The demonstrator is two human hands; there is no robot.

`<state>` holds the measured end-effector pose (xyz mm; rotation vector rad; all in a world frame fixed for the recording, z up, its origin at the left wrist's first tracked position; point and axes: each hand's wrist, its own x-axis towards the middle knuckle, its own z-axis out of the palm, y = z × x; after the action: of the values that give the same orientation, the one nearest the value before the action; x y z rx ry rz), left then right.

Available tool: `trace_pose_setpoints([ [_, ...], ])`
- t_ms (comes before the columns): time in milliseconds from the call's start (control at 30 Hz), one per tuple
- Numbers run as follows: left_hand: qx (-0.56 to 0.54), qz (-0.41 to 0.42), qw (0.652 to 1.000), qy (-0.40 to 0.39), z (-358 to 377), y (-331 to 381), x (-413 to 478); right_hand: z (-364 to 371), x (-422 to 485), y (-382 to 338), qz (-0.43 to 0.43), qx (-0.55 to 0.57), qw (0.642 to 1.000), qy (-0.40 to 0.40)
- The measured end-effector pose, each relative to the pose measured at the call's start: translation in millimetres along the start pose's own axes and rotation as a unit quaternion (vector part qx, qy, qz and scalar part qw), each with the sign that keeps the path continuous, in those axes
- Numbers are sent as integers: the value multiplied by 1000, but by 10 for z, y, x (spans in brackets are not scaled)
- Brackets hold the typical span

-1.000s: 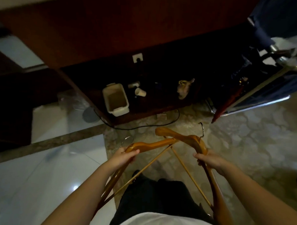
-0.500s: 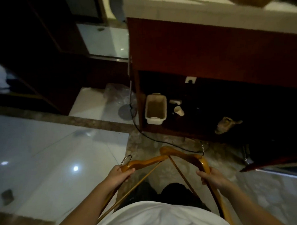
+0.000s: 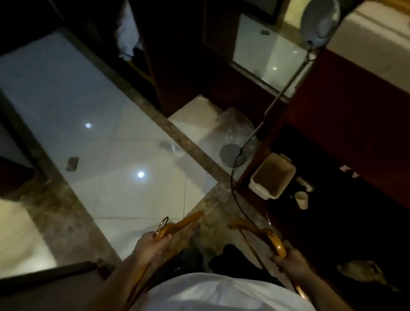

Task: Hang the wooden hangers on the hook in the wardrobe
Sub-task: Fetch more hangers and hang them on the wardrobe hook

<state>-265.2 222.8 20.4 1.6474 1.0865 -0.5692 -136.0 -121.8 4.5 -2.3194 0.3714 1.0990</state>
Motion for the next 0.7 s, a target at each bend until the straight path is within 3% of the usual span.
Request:
trace_pose_setpoints([
  [133,-22,-30,998,45,172,-105,-172,-271,457,-65,-15,-106,994,-37],
  [367,-128,-72,984,104,523,-214,-417,-628,732,-638,-43,-154,981,-107],
  [700,-183,-137,956,183,632,-409,-485,-359,1055,-1649,-100,-259,948,-158],
])
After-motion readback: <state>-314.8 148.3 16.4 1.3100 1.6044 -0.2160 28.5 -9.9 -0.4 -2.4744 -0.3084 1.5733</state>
